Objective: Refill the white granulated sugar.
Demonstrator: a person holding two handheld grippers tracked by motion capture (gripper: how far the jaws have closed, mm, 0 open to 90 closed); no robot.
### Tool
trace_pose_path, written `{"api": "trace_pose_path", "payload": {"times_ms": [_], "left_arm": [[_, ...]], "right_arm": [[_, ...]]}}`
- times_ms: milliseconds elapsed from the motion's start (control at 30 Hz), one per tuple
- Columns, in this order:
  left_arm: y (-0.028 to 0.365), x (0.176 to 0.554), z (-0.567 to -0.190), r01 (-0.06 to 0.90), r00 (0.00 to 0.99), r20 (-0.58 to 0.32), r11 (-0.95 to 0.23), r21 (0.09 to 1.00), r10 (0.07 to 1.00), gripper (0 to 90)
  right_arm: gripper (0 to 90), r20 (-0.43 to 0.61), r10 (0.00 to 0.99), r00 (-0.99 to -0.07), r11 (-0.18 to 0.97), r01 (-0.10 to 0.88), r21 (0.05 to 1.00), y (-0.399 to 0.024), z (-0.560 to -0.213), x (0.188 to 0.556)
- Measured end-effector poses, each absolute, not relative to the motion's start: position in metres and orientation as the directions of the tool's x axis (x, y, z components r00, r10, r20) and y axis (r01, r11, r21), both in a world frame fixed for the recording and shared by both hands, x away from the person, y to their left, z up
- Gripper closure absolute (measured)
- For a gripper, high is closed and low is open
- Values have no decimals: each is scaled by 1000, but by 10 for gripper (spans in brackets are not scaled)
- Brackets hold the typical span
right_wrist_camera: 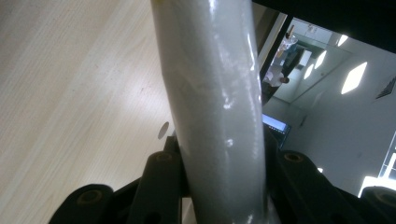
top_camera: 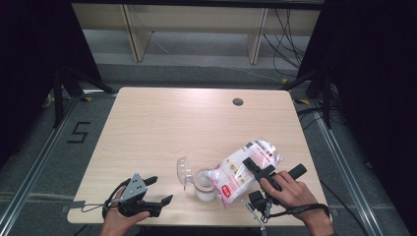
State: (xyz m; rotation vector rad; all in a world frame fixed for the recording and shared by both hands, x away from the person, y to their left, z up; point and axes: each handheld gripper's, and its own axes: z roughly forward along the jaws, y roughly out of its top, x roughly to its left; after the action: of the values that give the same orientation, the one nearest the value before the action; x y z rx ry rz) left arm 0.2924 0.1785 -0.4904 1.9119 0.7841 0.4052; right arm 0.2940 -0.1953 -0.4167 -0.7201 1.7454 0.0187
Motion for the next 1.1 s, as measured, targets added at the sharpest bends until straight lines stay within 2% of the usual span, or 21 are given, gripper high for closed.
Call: {"api": "trace_pose_path", "payload": {"times_ms": [300,900,933,1100], "left_arm": [[179,294,-490,325,747,-37,-315,892,664,174],[178,293,-491,344,735,-62,-292,893,675,174],[178,293,-491,344,735,-63,-292,893,675,174],[178,293,-491,343,735,-61,-293,893,675,174]], "right_arm": [[723,-888,-446,-113,808,-479,-345,-195,-416,294],[725,-888,-444,-120,808,-482,-339,-194,-415,292],[725,-896,-421,-141,825,-470,-313,-194,-416,291],[726,-898,-415,-147,828,-470,-306,-195,-416,291]]}}
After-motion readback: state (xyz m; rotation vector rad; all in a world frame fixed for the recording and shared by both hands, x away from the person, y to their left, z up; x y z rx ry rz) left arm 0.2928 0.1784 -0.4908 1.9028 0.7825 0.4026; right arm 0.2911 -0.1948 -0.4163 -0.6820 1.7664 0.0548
